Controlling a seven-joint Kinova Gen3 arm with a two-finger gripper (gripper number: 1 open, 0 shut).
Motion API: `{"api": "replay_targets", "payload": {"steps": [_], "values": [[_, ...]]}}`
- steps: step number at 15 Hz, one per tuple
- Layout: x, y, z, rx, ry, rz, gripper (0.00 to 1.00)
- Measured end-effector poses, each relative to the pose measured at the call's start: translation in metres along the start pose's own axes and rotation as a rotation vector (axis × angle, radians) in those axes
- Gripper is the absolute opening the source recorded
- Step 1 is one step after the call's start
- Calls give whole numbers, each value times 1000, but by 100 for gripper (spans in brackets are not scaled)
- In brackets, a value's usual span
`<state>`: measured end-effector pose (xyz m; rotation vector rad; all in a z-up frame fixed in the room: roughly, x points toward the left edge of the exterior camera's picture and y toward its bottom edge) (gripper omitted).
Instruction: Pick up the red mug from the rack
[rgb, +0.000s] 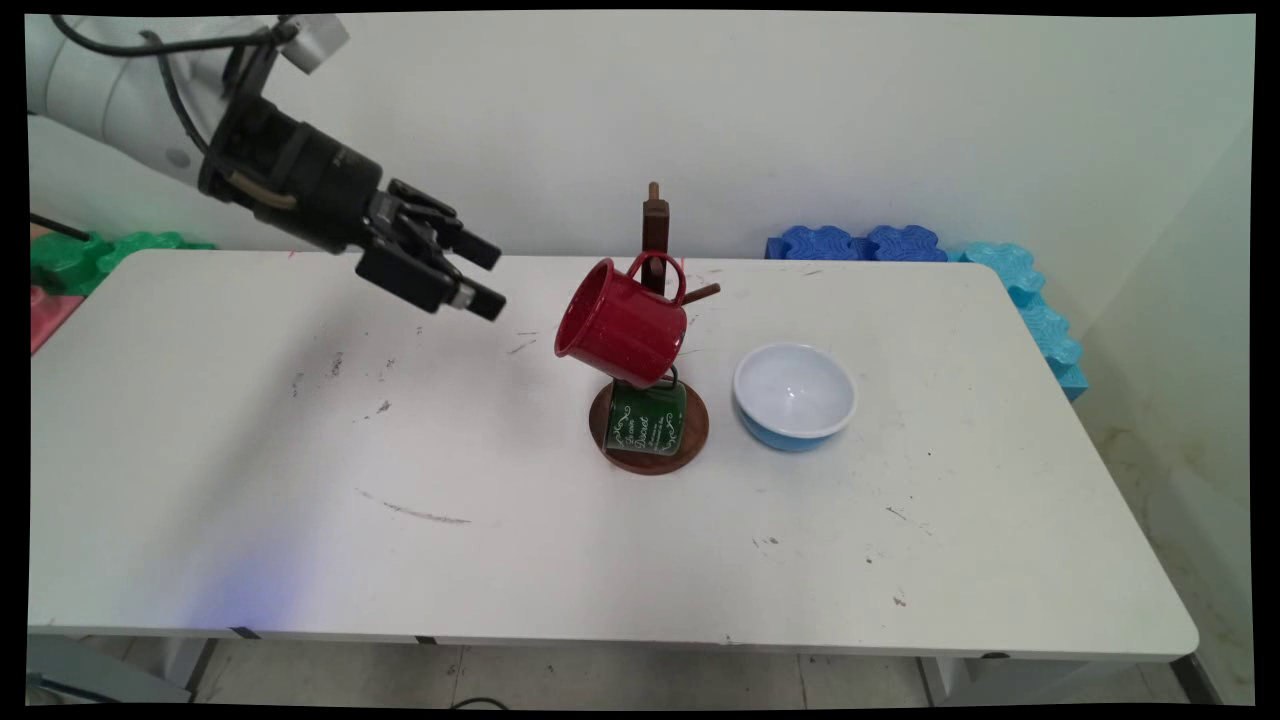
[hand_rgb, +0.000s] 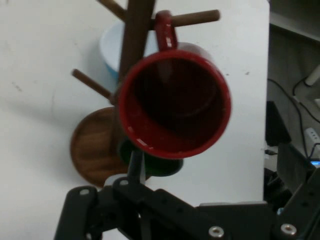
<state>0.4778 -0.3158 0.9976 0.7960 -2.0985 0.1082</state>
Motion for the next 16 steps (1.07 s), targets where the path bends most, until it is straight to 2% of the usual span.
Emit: {"api": "replay_targets", "payload": {"steps": [7,16], "values": [[5,32,28,-21,-9,-29,100],[13,46,70,-4,-13,-75,100]]}}
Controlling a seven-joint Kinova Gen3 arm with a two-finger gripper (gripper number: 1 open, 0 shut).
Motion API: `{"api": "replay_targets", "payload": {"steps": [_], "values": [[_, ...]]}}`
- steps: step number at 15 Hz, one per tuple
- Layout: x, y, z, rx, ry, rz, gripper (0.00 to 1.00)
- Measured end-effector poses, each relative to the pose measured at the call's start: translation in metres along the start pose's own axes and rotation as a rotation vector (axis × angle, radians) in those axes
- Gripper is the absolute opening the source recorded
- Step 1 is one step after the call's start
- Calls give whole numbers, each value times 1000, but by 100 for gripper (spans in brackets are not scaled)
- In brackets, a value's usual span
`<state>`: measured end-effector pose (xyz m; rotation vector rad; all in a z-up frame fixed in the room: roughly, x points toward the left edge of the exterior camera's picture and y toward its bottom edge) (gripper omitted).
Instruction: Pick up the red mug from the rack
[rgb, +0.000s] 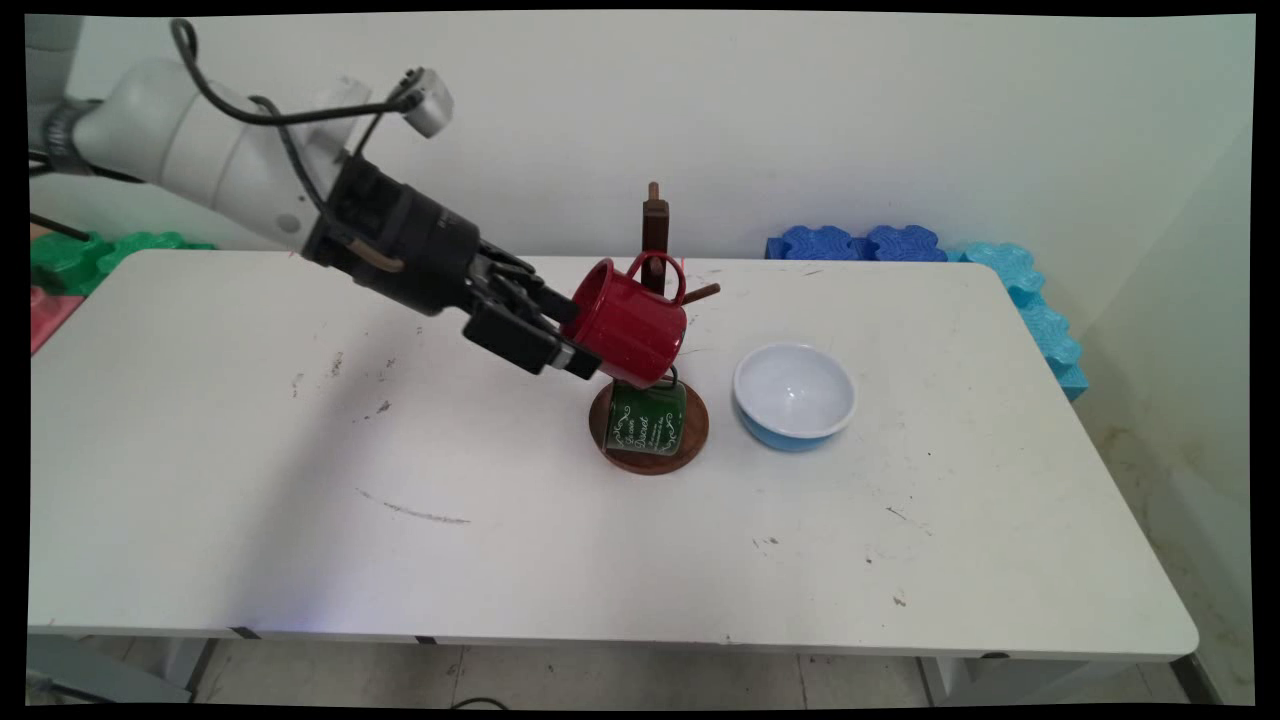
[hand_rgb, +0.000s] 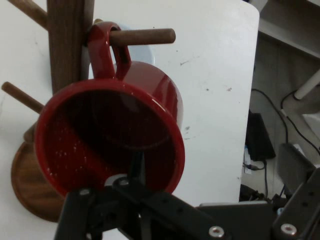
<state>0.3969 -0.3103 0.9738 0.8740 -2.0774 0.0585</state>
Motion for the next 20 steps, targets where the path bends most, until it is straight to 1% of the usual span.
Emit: {"api": "replay_targets", "payload": {"steps": [3,10,20], "values": [[3,1,15,5,1,-17,100],[7,4,37,9,5,-43,100],[7,2,51,33,1,-74,100]]}}
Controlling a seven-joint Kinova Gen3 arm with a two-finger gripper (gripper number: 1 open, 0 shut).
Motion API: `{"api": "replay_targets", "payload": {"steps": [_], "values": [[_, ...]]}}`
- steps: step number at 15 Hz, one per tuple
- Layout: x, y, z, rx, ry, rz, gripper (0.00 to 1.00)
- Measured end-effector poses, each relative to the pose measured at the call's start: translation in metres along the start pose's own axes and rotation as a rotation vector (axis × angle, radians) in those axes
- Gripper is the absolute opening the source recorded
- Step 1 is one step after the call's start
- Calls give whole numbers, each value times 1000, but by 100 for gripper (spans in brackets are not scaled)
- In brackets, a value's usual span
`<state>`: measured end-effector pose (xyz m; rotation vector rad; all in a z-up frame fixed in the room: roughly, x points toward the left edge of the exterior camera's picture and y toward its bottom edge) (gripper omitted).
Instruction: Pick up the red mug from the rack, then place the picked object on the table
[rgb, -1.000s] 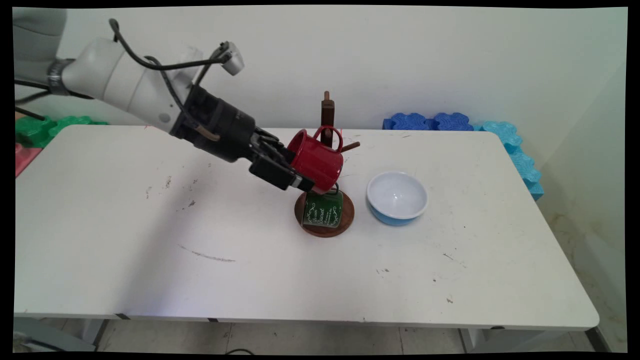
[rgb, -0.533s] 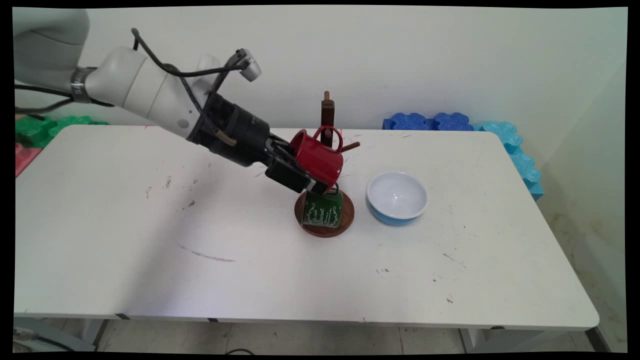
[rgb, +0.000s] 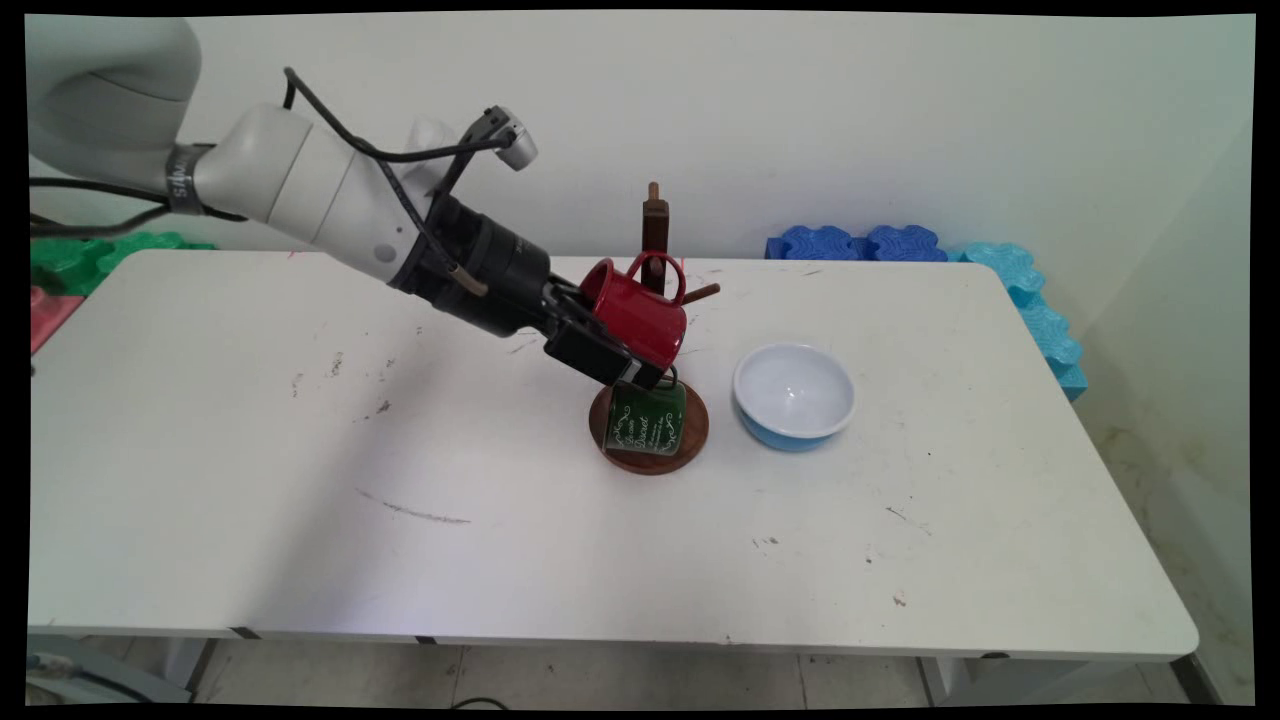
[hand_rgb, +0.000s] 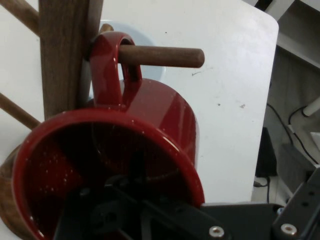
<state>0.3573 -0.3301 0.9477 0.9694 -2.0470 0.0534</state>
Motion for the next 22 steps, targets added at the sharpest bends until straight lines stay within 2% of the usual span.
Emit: {"api": "replay_targets", "payload": {"steps": [2,3,22], "values": [[0,0,1,2,1,-5,100],[1,0,2,2,2,-7,0],[4,0,3,0,12,-4,0]]}}
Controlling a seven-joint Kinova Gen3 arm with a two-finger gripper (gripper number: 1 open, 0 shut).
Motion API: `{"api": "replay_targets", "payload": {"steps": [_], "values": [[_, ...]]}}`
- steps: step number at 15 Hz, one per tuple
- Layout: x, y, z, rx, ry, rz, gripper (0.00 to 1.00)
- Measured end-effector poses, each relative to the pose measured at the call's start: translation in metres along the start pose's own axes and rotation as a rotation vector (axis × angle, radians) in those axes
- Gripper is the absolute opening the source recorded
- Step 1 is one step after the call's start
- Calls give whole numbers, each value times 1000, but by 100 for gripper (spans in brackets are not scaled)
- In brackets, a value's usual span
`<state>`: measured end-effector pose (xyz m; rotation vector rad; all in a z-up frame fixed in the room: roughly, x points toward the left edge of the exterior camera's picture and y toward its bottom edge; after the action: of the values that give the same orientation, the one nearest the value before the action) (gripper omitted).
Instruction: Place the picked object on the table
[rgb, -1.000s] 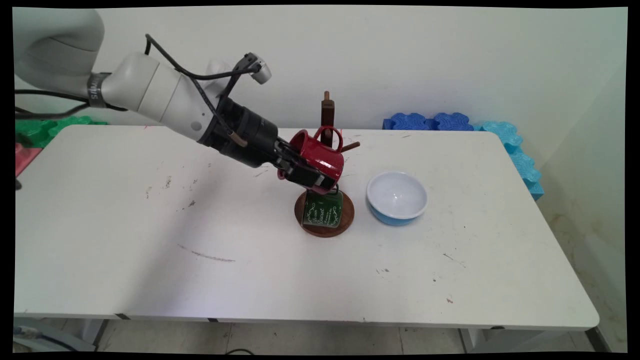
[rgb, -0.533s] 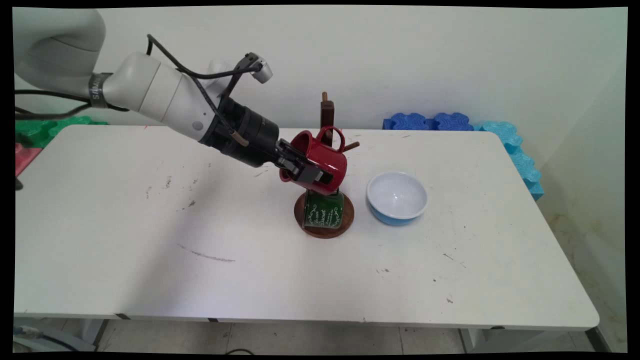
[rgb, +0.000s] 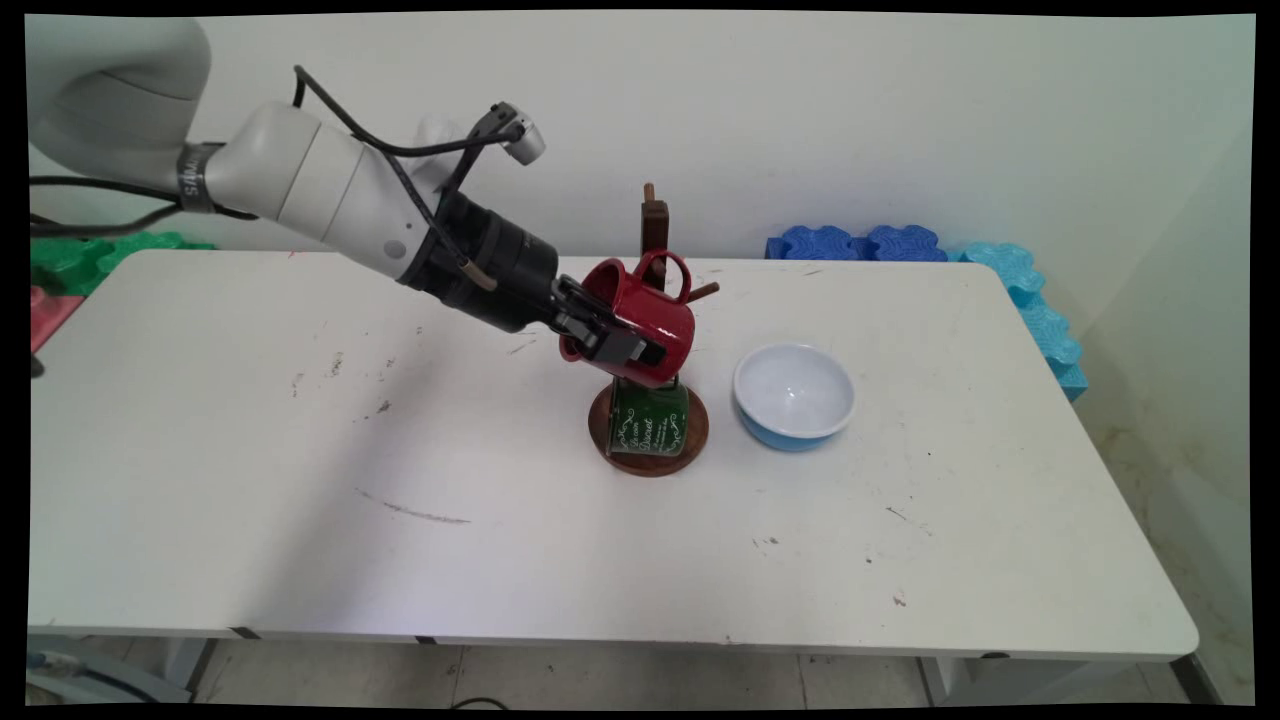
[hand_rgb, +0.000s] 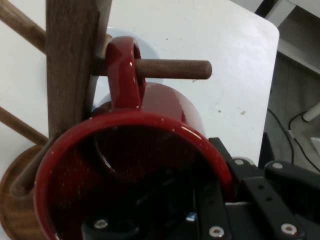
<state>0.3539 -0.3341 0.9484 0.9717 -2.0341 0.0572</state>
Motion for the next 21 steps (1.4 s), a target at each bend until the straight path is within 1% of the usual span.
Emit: {"api": "replay_targets", "payload": {"steps": [11,21], "values": [[3,6,-7,-14,-2,63,0],[6,19,-15,-42,1,98,0]]}}
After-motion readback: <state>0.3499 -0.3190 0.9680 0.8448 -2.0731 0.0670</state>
